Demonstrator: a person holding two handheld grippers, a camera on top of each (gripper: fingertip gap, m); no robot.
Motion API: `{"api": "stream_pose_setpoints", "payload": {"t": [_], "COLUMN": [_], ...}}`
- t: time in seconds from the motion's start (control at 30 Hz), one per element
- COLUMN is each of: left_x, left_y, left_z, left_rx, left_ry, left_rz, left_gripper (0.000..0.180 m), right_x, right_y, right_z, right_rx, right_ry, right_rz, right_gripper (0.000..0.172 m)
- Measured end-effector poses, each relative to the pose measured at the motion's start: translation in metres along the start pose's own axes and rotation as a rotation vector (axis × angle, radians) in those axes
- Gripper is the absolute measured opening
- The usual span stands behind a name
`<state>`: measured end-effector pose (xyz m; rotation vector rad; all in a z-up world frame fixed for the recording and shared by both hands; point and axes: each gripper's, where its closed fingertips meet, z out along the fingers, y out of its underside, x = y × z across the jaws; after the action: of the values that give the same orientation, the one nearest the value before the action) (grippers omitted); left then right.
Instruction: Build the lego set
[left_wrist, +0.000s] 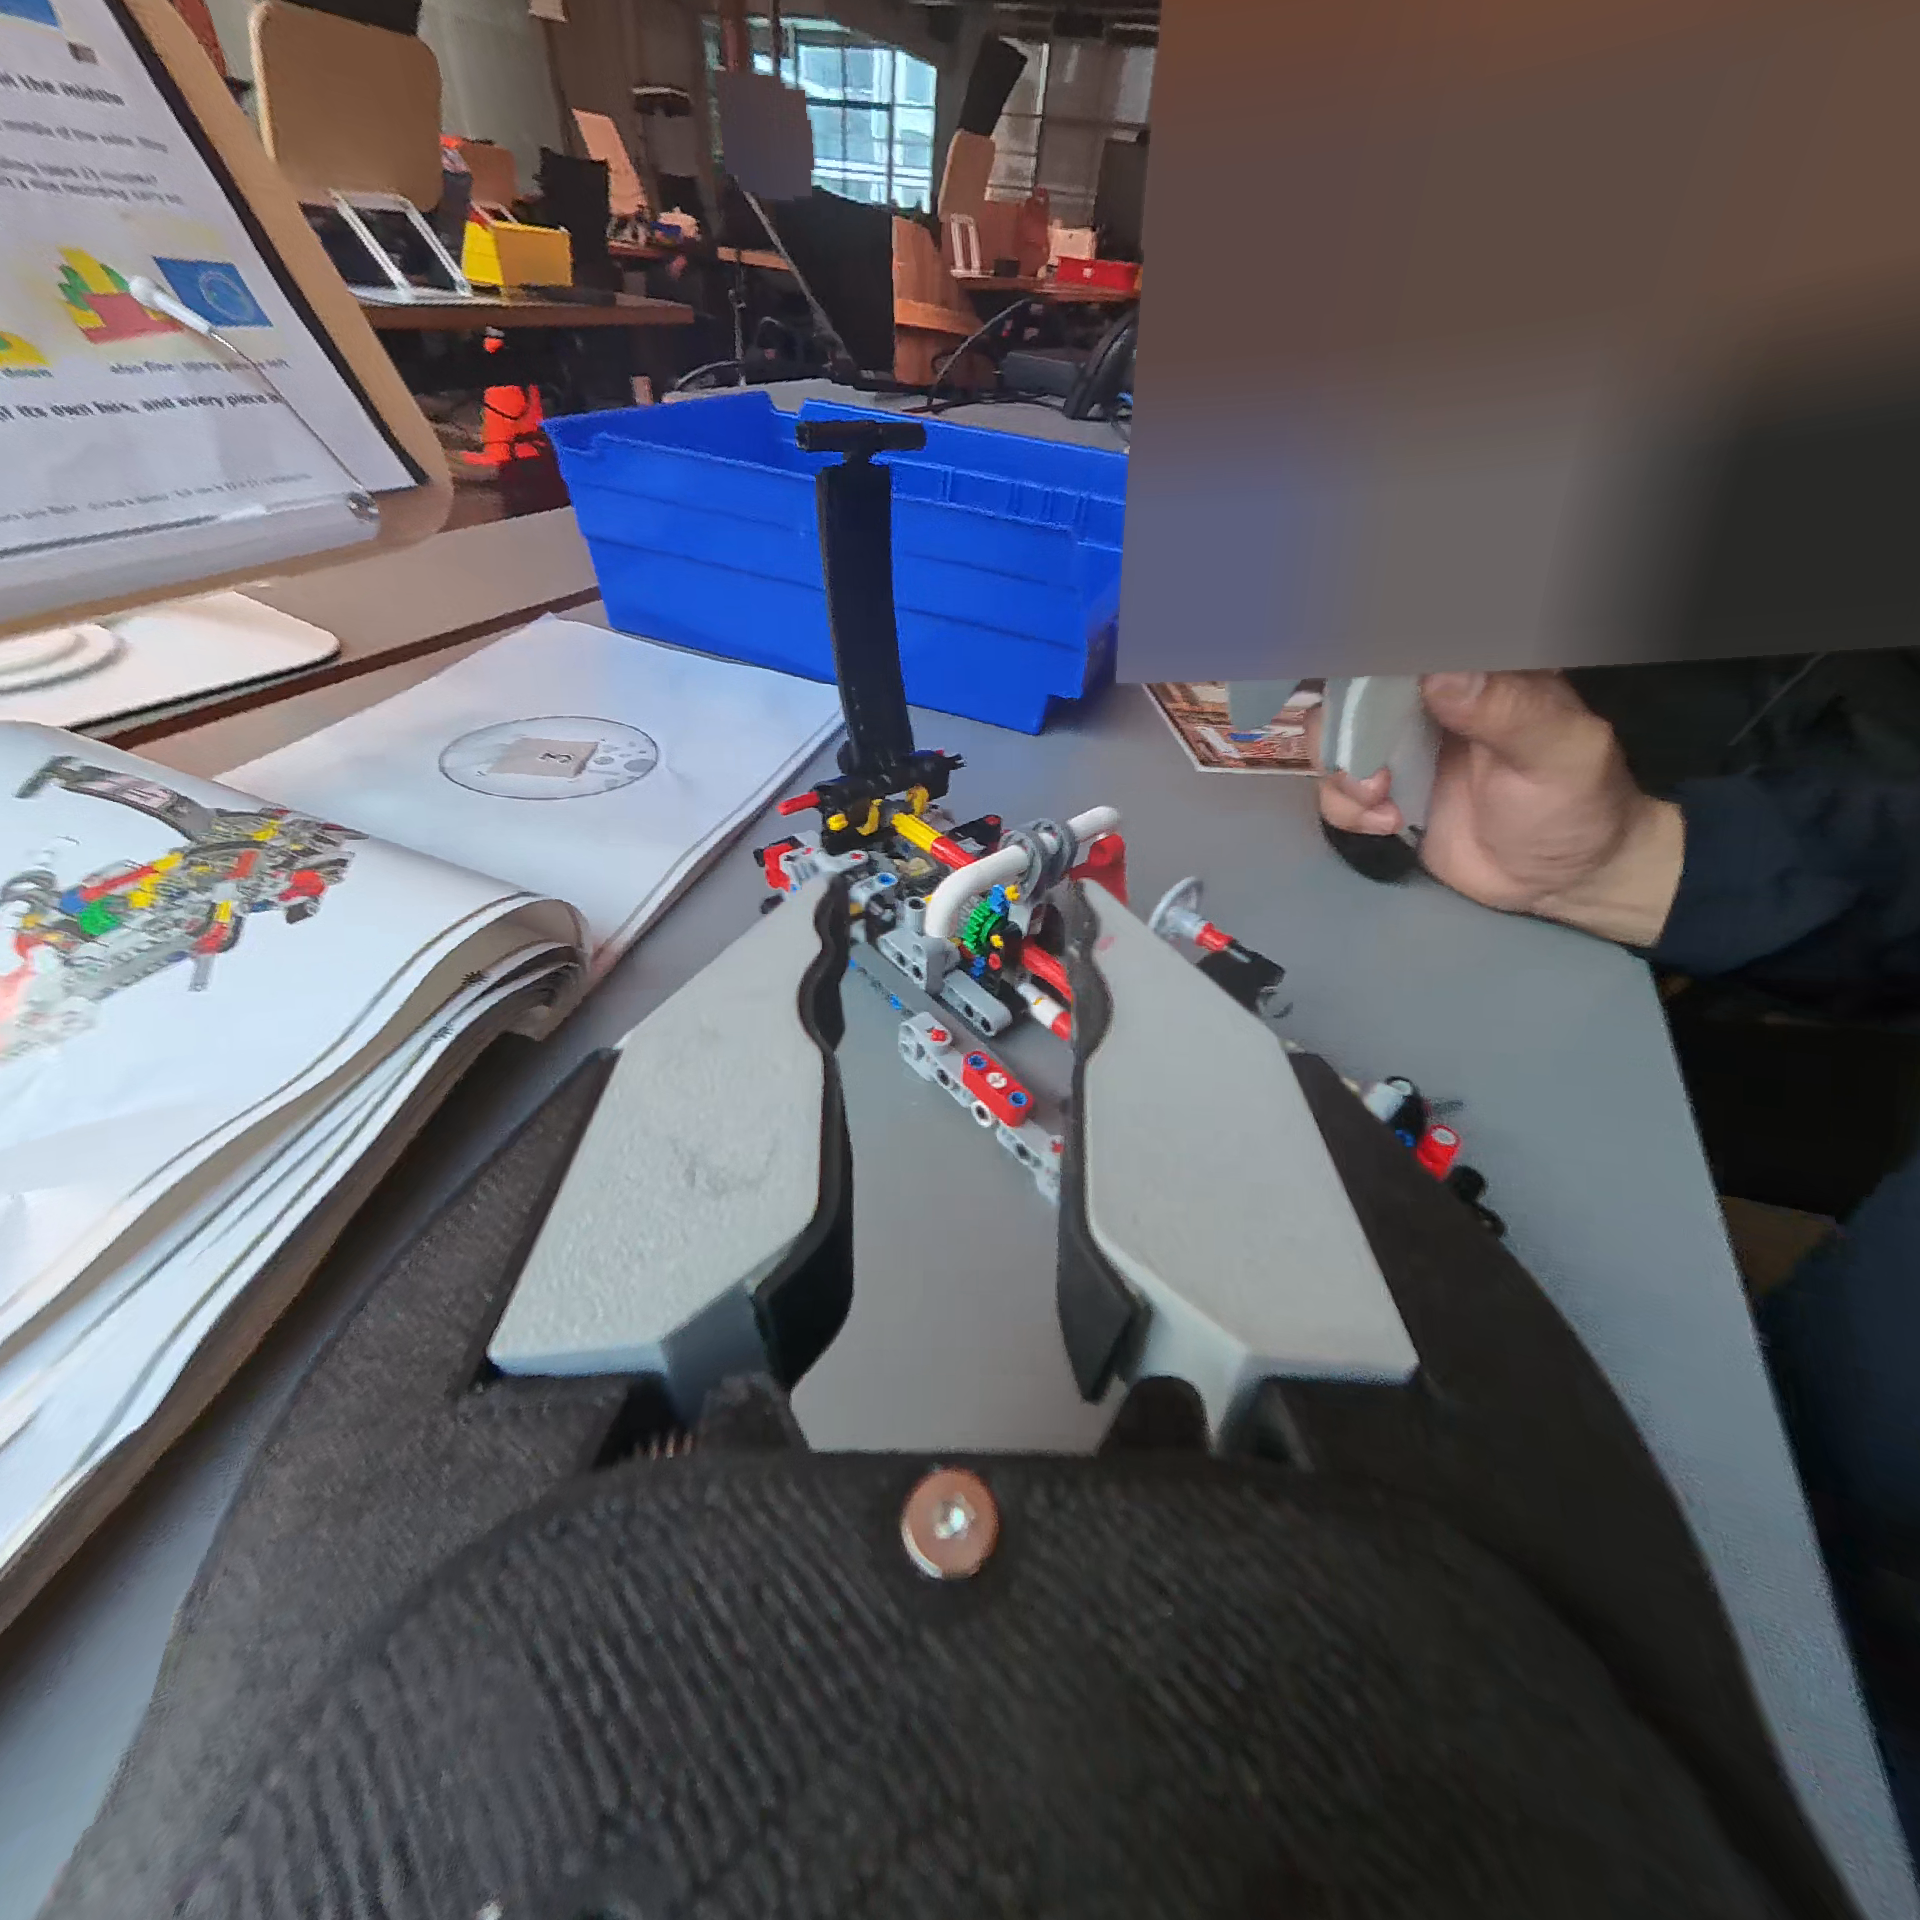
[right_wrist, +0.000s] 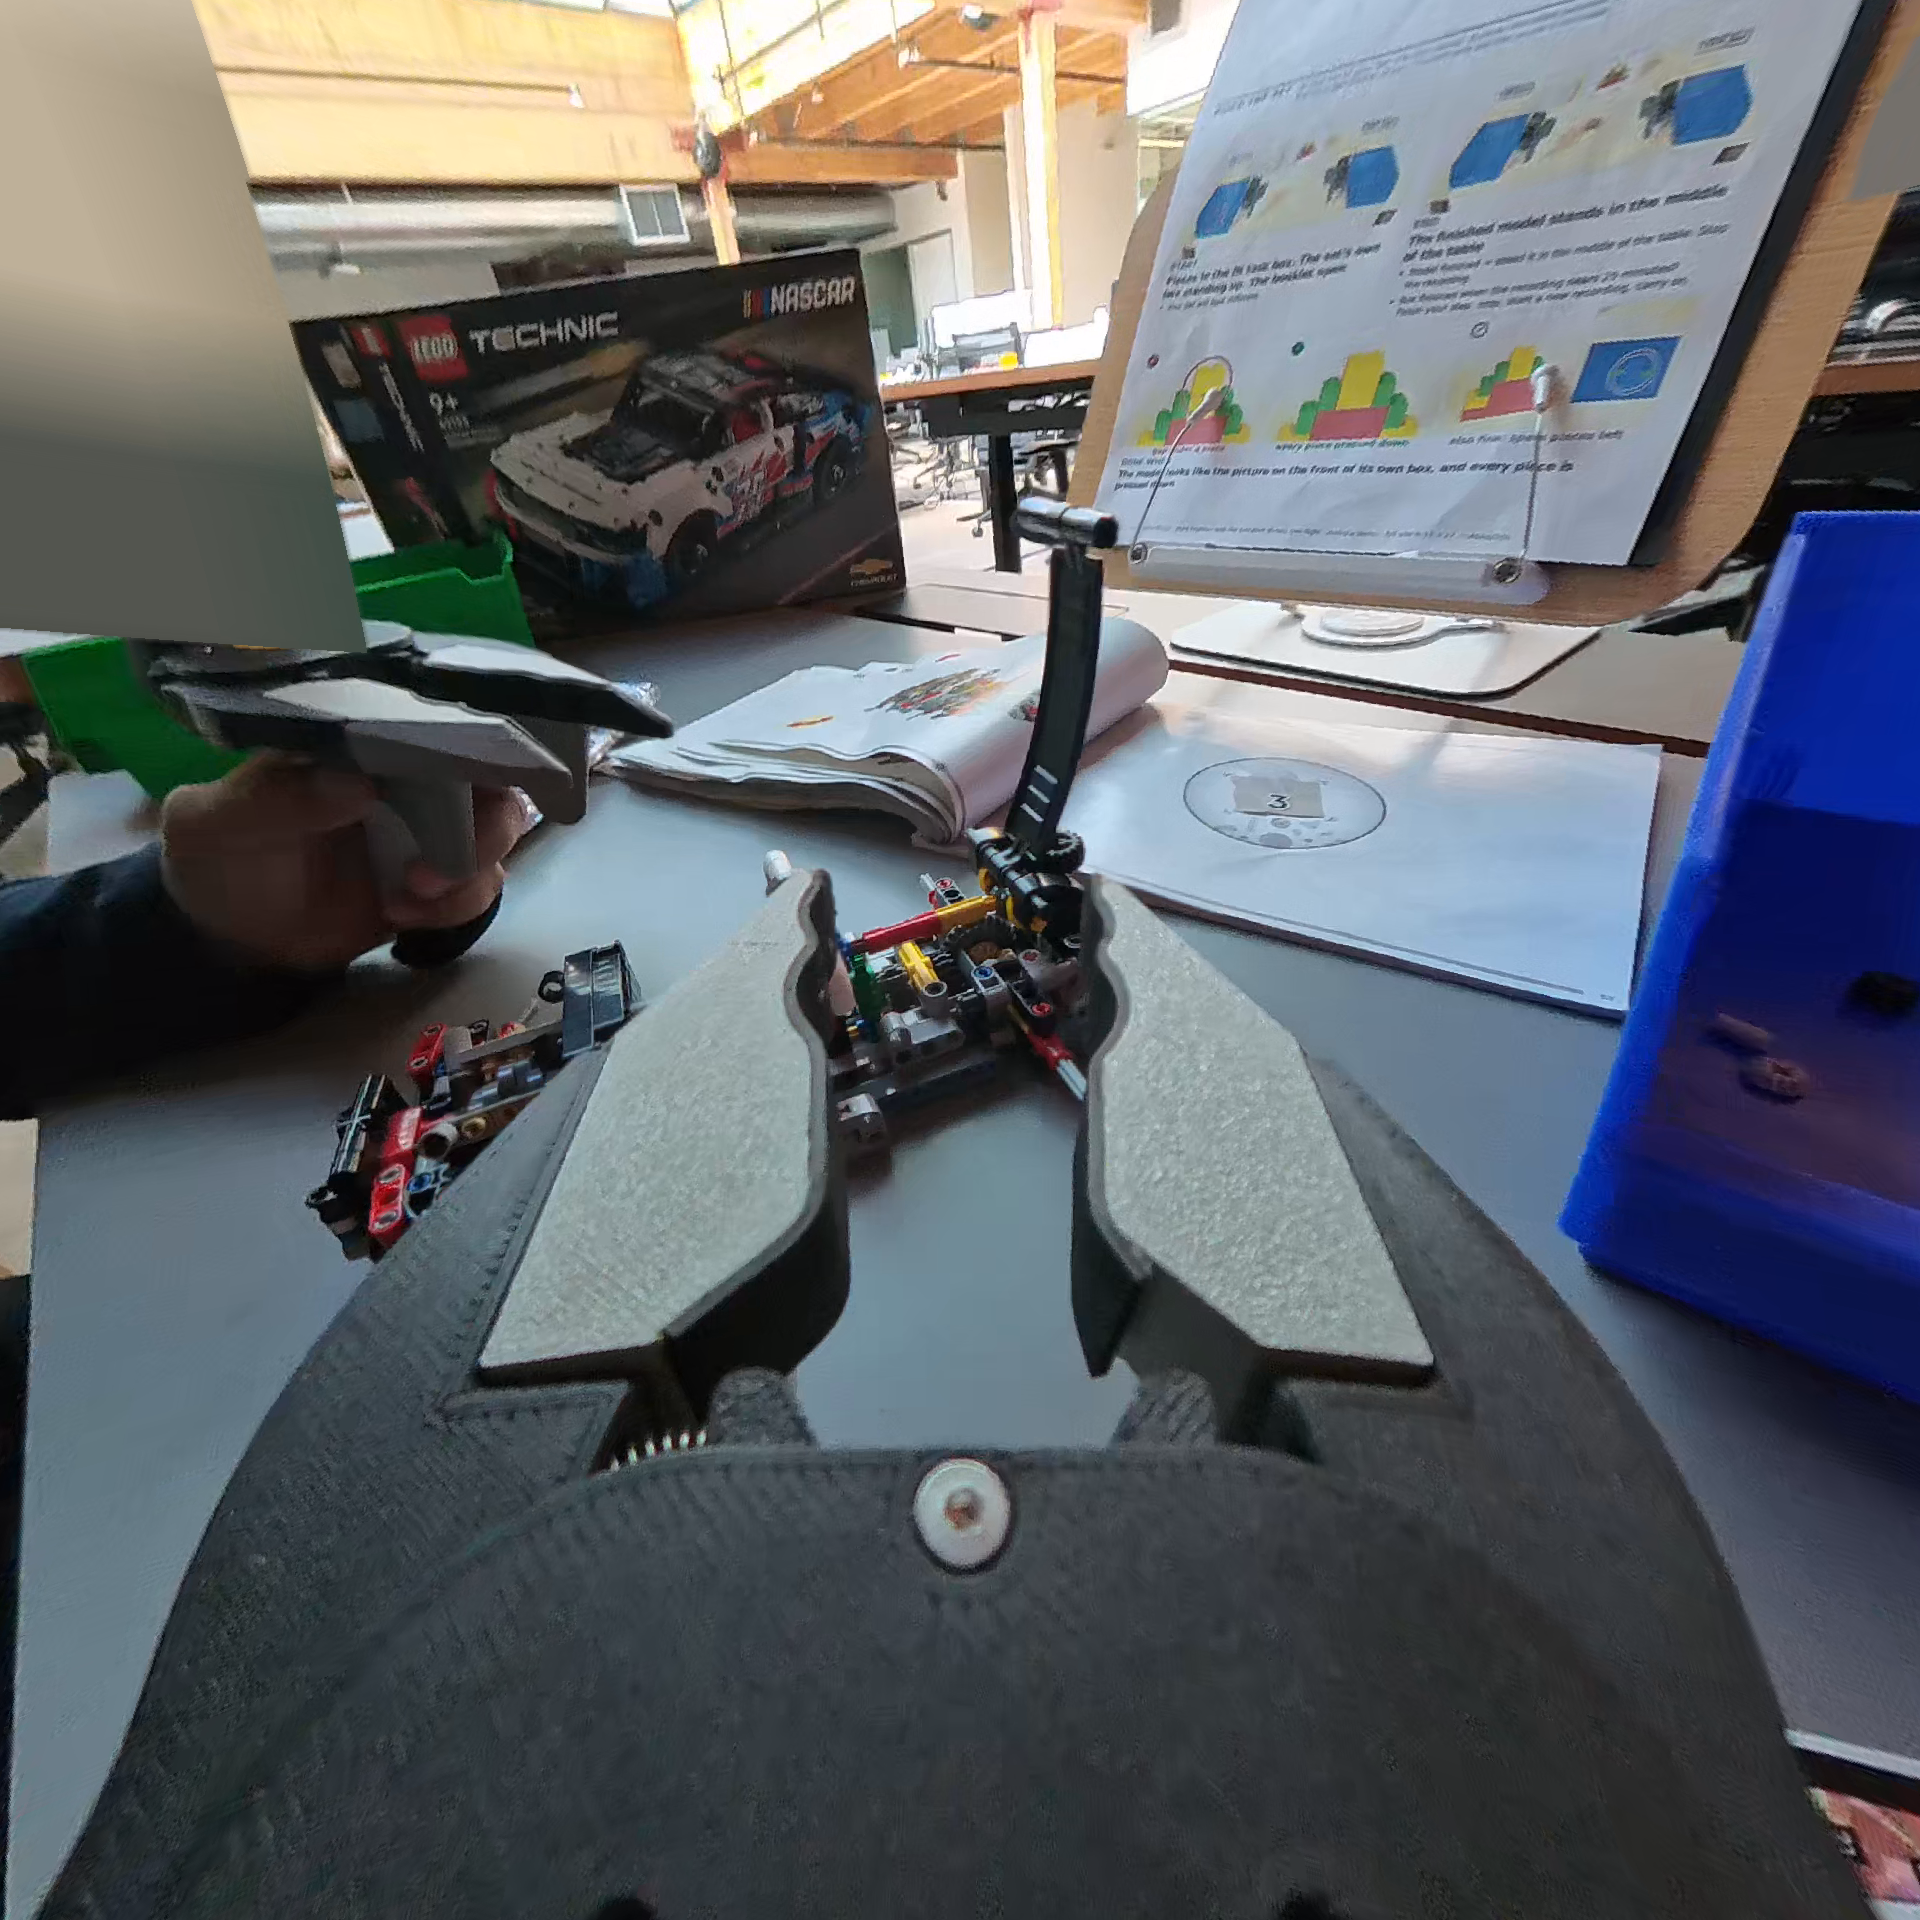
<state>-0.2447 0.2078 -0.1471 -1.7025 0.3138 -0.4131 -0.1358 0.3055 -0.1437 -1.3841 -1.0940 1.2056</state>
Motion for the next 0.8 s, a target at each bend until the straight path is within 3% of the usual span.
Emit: {"api": "stream_pose_setpoints", "payload": {"t": [0.17, 0.3, 0.43, 0.57, 0.67, 0.73, 0.8], "left_x": [0.009, 0.009, -0.009, -0.048, -0.059, -0.045, -0.038], "left_y": [-0.012, -0.016, 0.007, 0.047, 0.093, 0.115, 0.120], "left_z": [-0.008, -0.053, -0.137, -0.260, -0.355, -0.375, -0.365], "left_rx": [0.015, -0.059, -0.255, -0.529, -0.738, -0.739, -0.625], "left_ry": [-0.007, -0.098, -0.262, -0.564, -0.789, -0.766, -0.679], "left_rz": [-0.044, -0.101, -0.138, -0.152, -0.294, -0.419, -0.497], "left_gripper": [0.043, 0.049, 0.058, 0.067, 0.068, 0.068, 0.070], "right_x": [0.001, -0.007, -0.016, -0.030, -0.059, -0.104, -0.149], "right_y": [-0.003, 0.001, 0.001, -0.003, -0.015, -0.032, -0.043], "right_z": [-0.003, -0.002, -0.002, -0.003, 0.006, 0.023, 0.048], "right_rx": [0.020, -0.002, -0.011, -0.016, -0.065, -0.116, -0.184], "right_ry": [-0.019, -0.035, -0.054, -0.080, -0.144, -0.267, -0.362], "right_rz": [0.046, 0.020, -0.019, -0.093, -0.191, -0.233, -0.296], "right_gripper": [0.046, 0.047, 0.048, 0.052, 0.066, 0.073, 0.077]}}
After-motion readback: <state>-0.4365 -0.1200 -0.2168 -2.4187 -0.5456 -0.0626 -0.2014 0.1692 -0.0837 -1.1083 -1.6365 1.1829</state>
